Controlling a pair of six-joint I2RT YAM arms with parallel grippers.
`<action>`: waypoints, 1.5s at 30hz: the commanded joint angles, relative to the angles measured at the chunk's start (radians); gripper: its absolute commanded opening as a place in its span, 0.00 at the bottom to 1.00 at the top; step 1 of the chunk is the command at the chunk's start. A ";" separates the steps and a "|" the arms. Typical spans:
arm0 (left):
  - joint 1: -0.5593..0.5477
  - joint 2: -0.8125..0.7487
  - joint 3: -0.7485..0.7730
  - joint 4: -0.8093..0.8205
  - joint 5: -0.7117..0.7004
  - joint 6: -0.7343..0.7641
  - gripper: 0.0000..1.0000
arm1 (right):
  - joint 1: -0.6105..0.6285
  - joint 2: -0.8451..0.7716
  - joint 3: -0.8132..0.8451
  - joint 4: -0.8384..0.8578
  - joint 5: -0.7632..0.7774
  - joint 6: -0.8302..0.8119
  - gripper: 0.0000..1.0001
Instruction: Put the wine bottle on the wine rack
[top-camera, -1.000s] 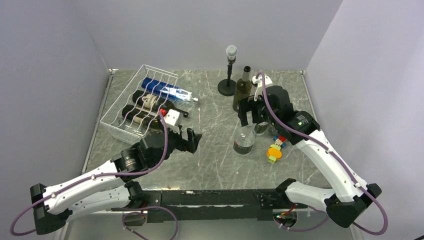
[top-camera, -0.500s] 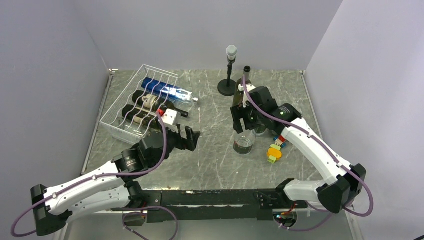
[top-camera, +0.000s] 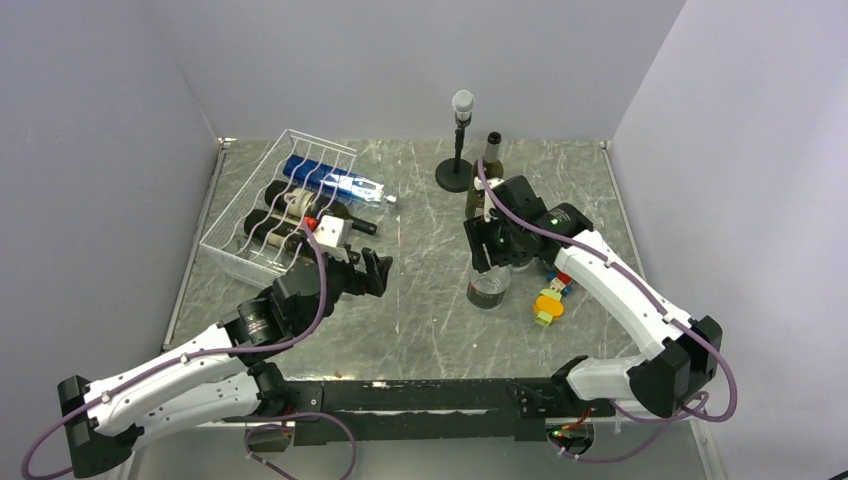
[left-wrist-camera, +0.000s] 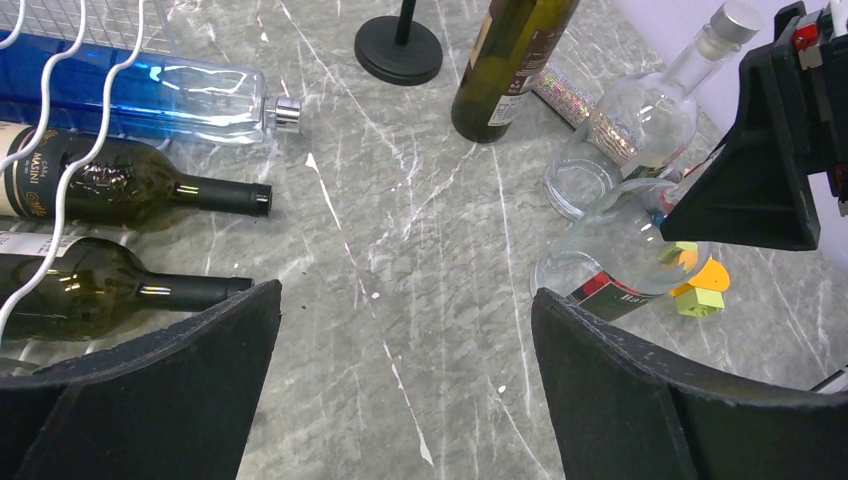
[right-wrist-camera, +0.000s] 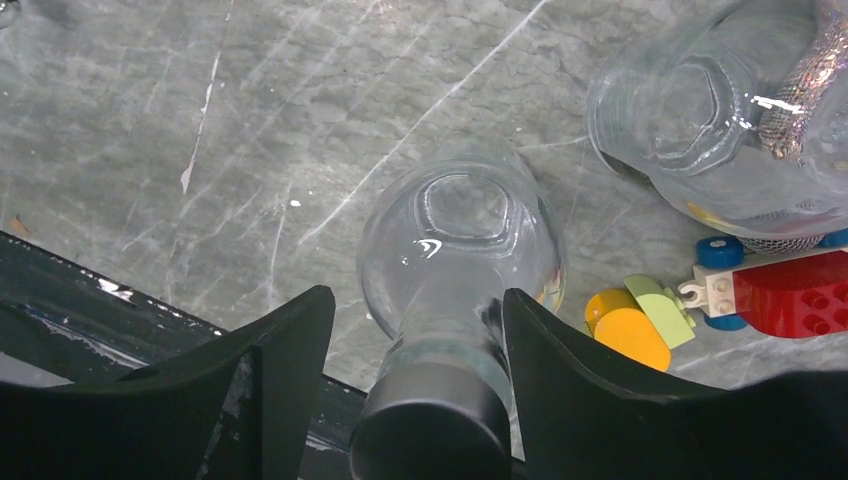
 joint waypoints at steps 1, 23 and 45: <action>0.009 -0.022 -0.008 -0.001 -0.016 -0.007 0.99 | -0.003 -0.001 0.001 -0.028 0.027 0.015 0.66; 0.028 -0.015 0.026 -0.049 -0.017 -0.013 0.99 | -0.004 -0.011 0.011 0.063 0.018 0.030 0.00; 0.028 -0.133 0.109 -0.170 -0.135 0.038 0.99 | -0.006 -0.103 -0.048 0.438 -0.403 0.317 0.00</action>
